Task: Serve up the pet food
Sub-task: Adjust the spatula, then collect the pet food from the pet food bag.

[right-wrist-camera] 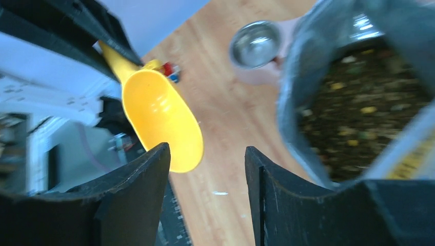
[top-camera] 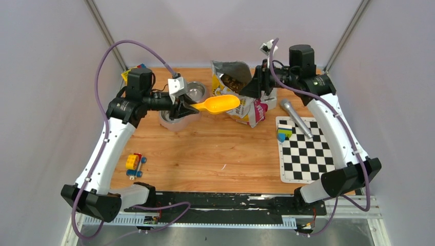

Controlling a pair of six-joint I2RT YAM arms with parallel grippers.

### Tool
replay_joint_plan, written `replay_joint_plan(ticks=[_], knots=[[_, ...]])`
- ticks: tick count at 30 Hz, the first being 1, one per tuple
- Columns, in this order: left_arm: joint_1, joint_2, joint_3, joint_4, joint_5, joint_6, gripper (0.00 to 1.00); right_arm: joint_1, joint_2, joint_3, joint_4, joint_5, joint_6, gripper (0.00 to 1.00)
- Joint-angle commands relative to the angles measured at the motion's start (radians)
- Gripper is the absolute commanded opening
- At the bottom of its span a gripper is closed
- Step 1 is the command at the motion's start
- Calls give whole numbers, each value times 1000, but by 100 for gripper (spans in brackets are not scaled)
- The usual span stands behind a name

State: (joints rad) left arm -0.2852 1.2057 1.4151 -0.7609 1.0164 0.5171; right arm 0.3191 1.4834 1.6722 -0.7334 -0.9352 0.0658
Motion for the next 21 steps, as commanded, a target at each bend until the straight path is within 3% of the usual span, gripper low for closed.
replay_joint_plan(ticks=[1, 8, 14, 21], knots=[[6, -45, -20, 19, -107, -8, 0, -15, -69, 104, -26, 314, -132, 57], [6, -75, -34, -6, -257, -27, 0, -14, -27, 148, 19, 681, -276, 57], [11, -141, -67, 1, -372, -28, 0, -13, 116, 240, 20, 721, -326, 57], [40, -187, -109, 12, -384, -32, 0, 1, 303, 425, -55, 707, -331, 57]])
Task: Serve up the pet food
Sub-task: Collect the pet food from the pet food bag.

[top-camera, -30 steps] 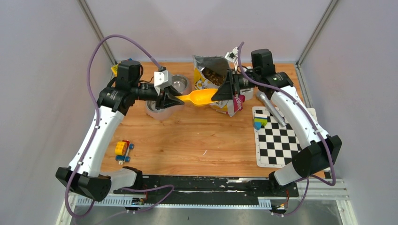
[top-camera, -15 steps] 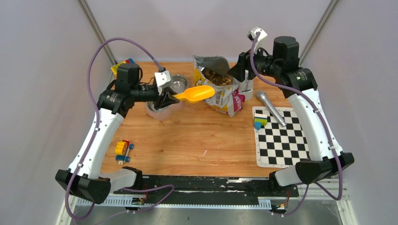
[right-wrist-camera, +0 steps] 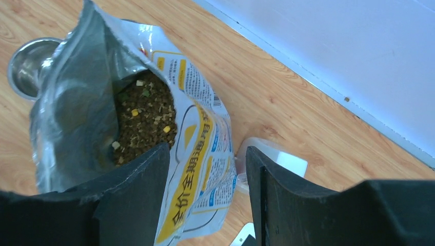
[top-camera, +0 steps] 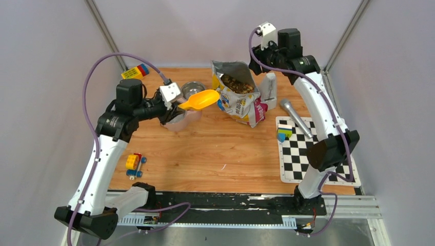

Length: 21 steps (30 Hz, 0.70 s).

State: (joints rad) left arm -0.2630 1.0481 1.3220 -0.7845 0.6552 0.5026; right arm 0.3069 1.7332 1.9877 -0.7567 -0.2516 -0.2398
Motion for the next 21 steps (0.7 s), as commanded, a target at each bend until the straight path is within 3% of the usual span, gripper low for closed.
replay_joint_plan(ticks=[1, 7, 15, 21], knots=[[23, -32, -17, 38, -23, -18, 0, 23, 73, 122, -42, 33, -28, 57], [31, -41, -33, 49, -23, -18, 0, 81, 149, 180, -86, 157, -62, 57], [33, -48, -56, 66, -20, -15, 0, 120, 109, 219, -67, 249, -39, 57], [33, -49, -58, 69, -19, -17, 0, 168, 161, 207, -73, 395, -127, 58]])
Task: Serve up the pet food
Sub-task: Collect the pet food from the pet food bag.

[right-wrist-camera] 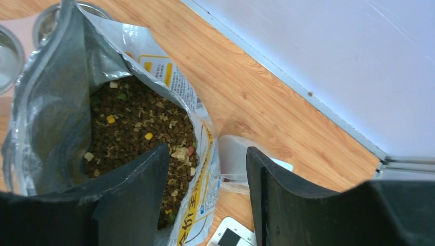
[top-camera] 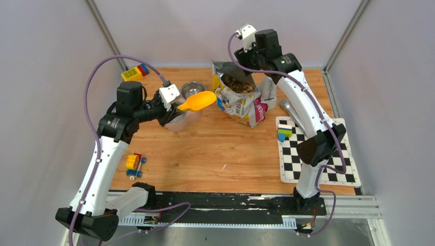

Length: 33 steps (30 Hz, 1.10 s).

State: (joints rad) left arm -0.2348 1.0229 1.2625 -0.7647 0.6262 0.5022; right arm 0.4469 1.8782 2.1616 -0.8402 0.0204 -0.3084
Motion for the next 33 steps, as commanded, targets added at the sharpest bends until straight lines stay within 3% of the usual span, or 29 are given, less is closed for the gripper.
replay_joint_plan(ticks=[1, 6, 14, 24, 28, 31, 33], knots=[[4, -25, 2, 49, 9, -17, 0, 30, 33, 42, -6, 132, -65, 58], [5, -38, -8, 47, 4, -15, 0, 38, 124, 118, -105, 163, -72, 58], [5, -44, -15, 50, -1, -15, 0, 81, 162, 119, -124, 286, -119, 57], [7, -41, -23, 56, -3, -15, 0, 97, 167, 131, -164, 347, -160, 46], [11, -40, -24, 59, 0, -17, 0, 102, 167, 131, -164, 371, -171, 30], [12, -37, -26, 61, 2, -18, 0, 102, 171, 130, -151, 399, -187, 4], [12, -35, -26, 62, 3, -19, 0, 101, 169, 133, -123, 432, -197, 0]])
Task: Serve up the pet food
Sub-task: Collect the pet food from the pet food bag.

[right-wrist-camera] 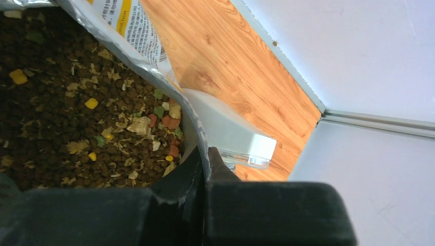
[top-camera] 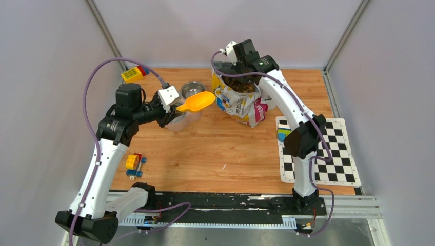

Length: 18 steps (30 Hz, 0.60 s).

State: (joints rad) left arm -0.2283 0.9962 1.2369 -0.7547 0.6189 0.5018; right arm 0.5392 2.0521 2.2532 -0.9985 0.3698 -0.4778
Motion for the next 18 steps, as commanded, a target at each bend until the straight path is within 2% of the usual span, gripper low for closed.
replay_joint_plan(ticks=[1, 10, 18], knots=[[6, -8, -1, 52, 11, -19, 0, 6, -6, 47, 54, 89, -34, 0], [6, -8, -3, 52, 11, -16, 0, -69, -31, 119, 261, 195, -137, 0], [6, -1, 4, 56, 14, -20, 0, -115, -64, 164, 368, 216, -210, 0]])
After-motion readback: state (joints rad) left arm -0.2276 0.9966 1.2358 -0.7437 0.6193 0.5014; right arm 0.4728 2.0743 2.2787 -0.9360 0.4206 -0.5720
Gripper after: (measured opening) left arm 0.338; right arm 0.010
